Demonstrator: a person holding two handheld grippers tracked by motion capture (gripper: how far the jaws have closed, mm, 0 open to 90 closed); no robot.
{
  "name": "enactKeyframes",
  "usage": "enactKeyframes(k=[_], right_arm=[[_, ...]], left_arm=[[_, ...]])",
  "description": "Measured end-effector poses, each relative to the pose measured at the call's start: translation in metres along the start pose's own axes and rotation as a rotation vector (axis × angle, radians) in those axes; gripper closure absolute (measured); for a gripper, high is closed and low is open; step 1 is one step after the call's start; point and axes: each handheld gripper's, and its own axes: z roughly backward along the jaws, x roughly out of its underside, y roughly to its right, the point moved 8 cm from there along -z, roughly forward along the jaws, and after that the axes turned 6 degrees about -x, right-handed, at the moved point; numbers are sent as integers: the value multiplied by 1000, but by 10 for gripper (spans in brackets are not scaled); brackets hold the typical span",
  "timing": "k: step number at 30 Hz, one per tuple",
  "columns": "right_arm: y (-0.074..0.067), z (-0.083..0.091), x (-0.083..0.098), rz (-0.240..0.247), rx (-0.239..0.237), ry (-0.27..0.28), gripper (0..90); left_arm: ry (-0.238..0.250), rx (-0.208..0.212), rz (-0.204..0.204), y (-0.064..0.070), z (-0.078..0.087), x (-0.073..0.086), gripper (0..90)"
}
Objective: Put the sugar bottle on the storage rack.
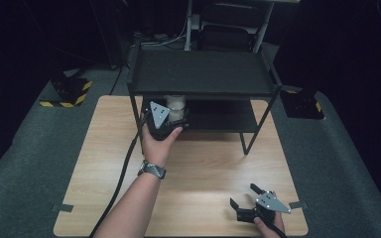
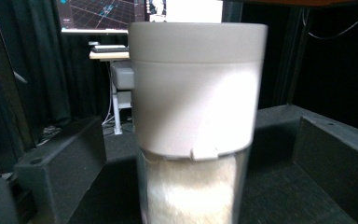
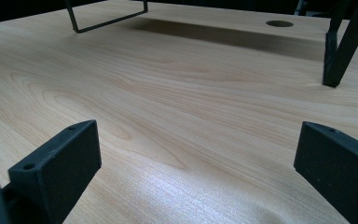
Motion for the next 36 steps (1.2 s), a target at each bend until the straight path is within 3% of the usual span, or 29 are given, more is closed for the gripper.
enactKeyframes(k=[6, 16, 18, 36], right_arm=[[0, 0, 0, 2, 1, -2, 2], [-1, 0, -1, 4, 3, -6, 1], [-1, 0, -1, 5, 3, -5, 1], [-2, -1, -1, 8, 12, -9, 1]], left_arm=[[13, 42, -26, 0, 20, 7, 4], [50, 78, -23, -4, 57, 27, 4], [52, 84, -19, -10, 72, 36, 5], [34, 79, -29, -46, 141, 96, 4]])
